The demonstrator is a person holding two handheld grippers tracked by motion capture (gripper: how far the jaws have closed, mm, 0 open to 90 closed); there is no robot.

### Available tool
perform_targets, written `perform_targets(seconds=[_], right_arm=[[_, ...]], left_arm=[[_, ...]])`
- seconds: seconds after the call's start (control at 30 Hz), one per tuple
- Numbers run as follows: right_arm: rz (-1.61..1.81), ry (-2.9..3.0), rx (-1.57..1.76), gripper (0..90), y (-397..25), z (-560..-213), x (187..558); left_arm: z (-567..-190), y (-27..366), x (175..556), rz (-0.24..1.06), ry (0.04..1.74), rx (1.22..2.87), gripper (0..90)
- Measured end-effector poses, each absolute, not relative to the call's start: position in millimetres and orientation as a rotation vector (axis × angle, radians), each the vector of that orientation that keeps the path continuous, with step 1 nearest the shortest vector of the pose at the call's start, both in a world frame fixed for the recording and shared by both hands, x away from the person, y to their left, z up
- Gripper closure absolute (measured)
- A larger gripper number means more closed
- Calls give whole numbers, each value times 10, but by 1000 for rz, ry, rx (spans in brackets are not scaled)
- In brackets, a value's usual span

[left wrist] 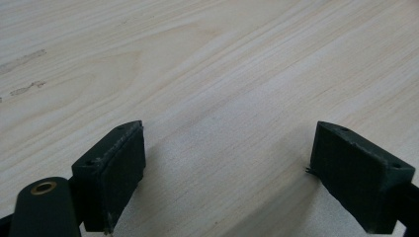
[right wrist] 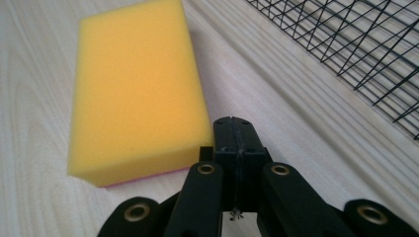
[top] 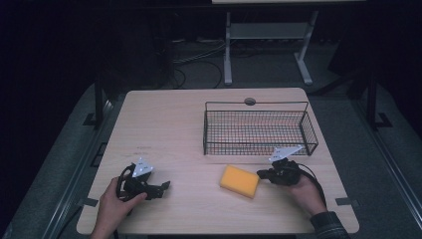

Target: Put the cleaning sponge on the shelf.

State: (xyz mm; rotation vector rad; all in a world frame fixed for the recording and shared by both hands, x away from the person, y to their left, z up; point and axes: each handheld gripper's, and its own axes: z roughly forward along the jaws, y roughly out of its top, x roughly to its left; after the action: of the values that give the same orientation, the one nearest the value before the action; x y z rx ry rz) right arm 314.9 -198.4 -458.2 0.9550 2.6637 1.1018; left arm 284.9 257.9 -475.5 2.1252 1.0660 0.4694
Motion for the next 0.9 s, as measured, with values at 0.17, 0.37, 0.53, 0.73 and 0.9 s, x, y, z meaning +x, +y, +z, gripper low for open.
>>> perform_targets(seconds=[0.17, 0.37, 0.53, 0.73, 0.9], right_arm=[[1100, 2676, 940, 894, -1974, -4576, 3115], [1109, 2689, 930, 894, -1946, -4553, 3041], [1109, 2702, 924, 894, -1914, -4560, 3005], [1109, 2717, 919, 894, -1895, -4568, 2935], [1107, 2723, 931, 894, -1904, -4577, 2892]], left_arm=[[-4754, 2579, 2849, 470, 1066, 2125, 129], [-4755, 2579, 2849, 470, 1066, 2125, 129], [-4755, 2579, 2849, 470, 1066, 2125, 130], [-4754, 2579, 2849, 470, 1065, 2127, 130], [-4754, 2579, 2849, 470, 1065, 2127, 129]])
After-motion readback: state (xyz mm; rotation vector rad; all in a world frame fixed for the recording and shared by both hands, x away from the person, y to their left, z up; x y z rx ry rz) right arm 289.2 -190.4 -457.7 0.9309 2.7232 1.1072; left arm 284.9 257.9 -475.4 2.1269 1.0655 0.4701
